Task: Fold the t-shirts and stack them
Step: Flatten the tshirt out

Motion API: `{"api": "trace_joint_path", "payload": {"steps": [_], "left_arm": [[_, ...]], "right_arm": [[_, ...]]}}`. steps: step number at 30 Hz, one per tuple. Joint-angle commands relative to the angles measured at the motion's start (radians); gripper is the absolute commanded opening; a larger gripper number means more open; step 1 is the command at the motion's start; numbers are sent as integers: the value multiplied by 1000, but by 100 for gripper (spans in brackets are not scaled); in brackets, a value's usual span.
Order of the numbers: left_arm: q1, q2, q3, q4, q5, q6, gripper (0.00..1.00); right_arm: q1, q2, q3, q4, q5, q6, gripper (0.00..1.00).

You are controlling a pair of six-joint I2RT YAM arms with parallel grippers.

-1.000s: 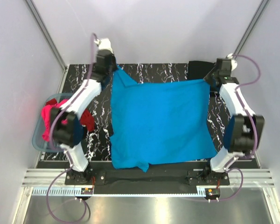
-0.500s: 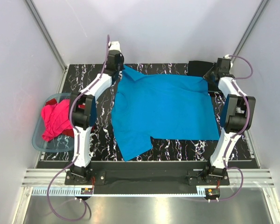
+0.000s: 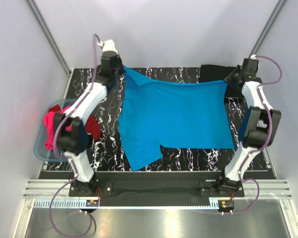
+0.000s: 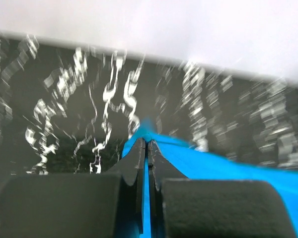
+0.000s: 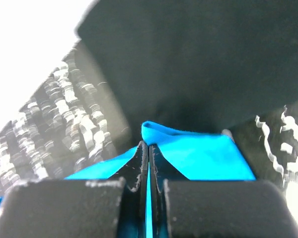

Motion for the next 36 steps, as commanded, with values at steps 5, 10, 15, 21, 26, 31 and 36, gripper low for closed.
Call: {"api": "trace_joint_path", "payload": {"steps": [5,10,15,21,26,31,36], "left_arm": [[-53,-566,-53,7,-124,21,0],[-84,-825,-106,-43,-162,29,0],[-87,-1059,-144,-99,-149,-13,0],[-86,-1218,-65,-143,-121,1,0],[-86,-1148,38,-150,-115,73,0],[-87,-979,128,-90,-57,160,0],[-87,-801,-58,53,-97,228,0]], "right_arm": [[6,-525,80,-263,-76,3,0],[6,-802,112,-421,-73,9,0],[6,-988,169,-533,-77,23,0],[6,-1115,337,-688,-42,-6,0],[6,-1073,445,-719,2,1,0],[6,-887,477,-656,71,-22,0],[6,-778,266,-477,105,-31,0]]}}
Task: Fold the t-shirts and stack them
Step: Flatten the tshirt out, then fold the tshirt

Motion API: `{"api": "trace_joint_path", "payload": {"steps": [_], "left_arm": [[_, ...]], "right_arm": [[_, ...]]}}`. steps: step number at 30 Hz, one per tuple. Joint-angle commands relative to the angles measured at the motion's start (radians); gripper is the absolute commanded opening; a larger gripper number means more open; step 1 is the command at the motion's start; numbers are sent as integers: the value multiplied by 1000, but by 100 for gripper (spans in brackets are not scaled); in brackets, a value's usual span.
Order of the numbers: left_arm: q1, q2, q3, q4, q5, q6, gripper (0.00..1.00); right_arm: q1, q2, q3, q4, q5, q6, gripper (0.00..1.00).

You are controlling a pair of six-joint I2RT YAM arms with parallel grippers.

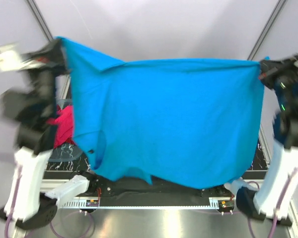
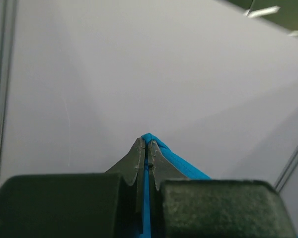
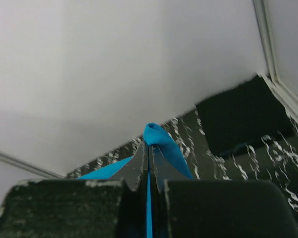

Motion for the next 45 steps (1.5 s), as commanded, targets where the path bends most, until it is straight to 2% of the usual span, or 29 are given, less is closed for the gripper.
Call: {"api": "trace_joint_path", "payload": {"steps": [1,3,5,7,8,10,12,14,19,21,24,28,37,40,45], "left_arm": [[1,181,-131,57,-18,65,0],[-1,230,-216,126,-35,54,0],[2,320,-337,249,-58,53,0],[4,462,-394,326,-75,63,0],[5,518,-396,338,-83,72,0],[16,639,-361,334,-109,77,0],[31,797,-321,323,-95,73,0],[59,932,-258,321,-57,71,0],[105,1115,-39,234,-11,85,0],[108,1162,15,220,-3,94,0],[113,1202,112,197,34,74,0],[111,1218,138,179,81,16,0],[110,1103,-27,111,137,-190,0],[110,1074,-29,10,124,-210,0],[110,985,-106,-30,146,-228,0]], "right_arm": [[0,130,-189,157,63,-29,0],[0,145,-388,266,49,-24,0],[0,195,-589,449,45,-15,0],[0,273,-700,633,40,17,0],[-2,307,-780,694,31,31,0],[0,426,-825,855,-7,66,0],[-2,519,-826,932,-11,83,0],[-3,665,-752,948,-8,94,0],[-12,912,-558,945,-89,97,0],[-14,944,-529,946,-95,94,0],[-14,986,-494,943,-84,68,0],[-23,1004,-461,934,-77,54,0],[-40,1067,-349,841,-60,-34,0],[-40,1044,-375,839,-58,-50,0],[-40,1009,-400,842,26,-83,0]]}}
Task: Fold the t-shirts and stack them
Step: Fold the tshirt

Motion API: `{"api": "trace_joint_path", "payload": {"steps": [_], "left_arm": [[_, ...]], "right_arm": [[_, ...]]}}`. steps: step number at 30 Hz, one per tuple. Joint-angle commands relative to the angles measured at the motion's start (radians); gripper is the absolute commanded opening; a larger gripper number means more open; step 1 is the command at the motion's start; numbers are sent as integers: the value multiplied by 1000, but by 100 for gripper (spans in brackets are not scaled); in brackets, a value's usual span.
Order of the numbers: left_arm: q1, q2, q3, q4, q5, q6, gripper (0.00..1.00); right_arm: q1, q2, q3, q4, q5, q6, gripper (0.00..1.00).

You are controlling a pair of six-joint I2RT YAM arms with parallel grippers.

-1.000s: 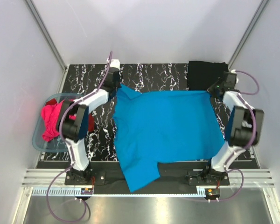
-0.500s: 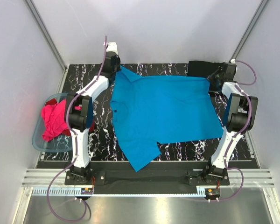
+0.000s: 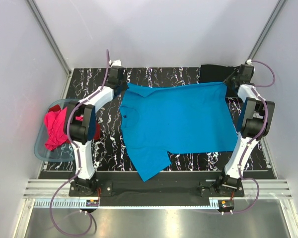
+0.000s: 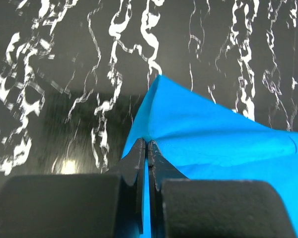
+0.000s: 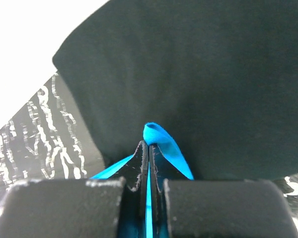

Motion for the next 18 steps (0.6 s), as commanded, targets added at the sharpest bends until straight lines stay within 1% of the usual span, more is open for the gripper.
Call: {"api": "trace_joint_path", "payload": {"steps": [1,3,7,9,10,13,18], "left_arm": [[1,-133,-16,-25,13,-45,0],[3,-153,-18,-86,9,-54,0],[1,-199,-44,-151,41,-91,0],[1,-216,-65,-194,59,-119,0],[1,-236,-77,-205,91,-128,0],[1,-290,-143,-240,134,-166,0],[0,-371,-280,-271,151,-211,0]], "right_arm": [[-7,-56,-8,12,83,-48,0],[-7,-76,-26,15,85,-46,0],[-7,-105,-59,15,40,-41,0],[-7,-125,-89,15,48,-35,0],[-7,-132,-105,15,68,-32,0],[-7,-139,-137,16,62,-28,0],[-7,-187,-191,15,49,-20,0]]}}
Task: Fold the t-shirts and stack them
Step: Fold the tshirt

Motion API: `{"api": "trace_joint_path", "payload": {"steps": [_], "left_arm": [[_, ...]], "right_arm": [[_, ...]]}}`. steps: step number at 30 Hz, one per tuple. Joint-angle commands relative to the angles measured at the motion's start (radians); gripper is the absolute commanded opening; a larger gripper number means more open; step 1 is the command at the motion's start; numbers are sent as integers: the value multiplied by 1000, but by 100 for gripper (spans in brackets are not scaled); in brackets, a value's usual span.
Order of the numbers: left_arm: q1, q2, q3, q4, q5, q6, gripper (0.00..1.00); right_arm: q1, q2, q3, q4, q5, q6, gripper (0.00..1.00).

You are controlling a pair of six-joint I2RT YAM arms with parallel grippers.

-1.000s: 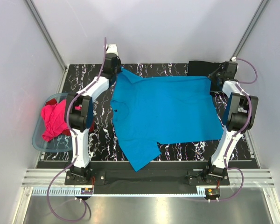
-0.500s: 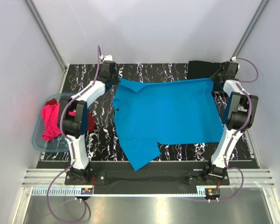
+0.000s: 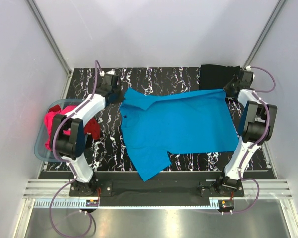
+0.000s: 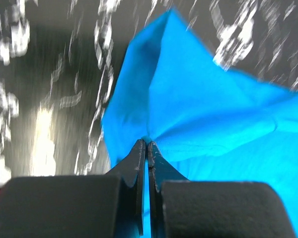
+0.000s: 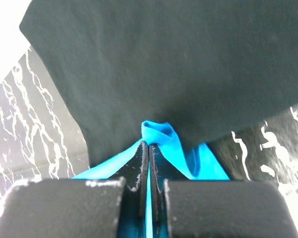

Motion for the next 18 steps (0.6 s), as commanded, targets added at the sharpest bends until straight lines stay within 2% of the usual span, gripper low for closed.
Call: {"api": "trace_joint_path", "payload": {"steps": [1,4,9,18], "left_arm": [[-1,-88,-65,-37,59,-62,0],[-12,-99,-112,-46,71,-79,0],[-36,-114,-188,-50,79,-101,0],[-87,-183,-258,-84,1,-101,0]], "right_arm": [[-6,-92,-34,27,32,0,0],[-6,-113,-64,27,87,-2,0],[-7,-113,-86,-16,88,-14,0],[-7,-170,-129,-54,97,-11,0]]}}
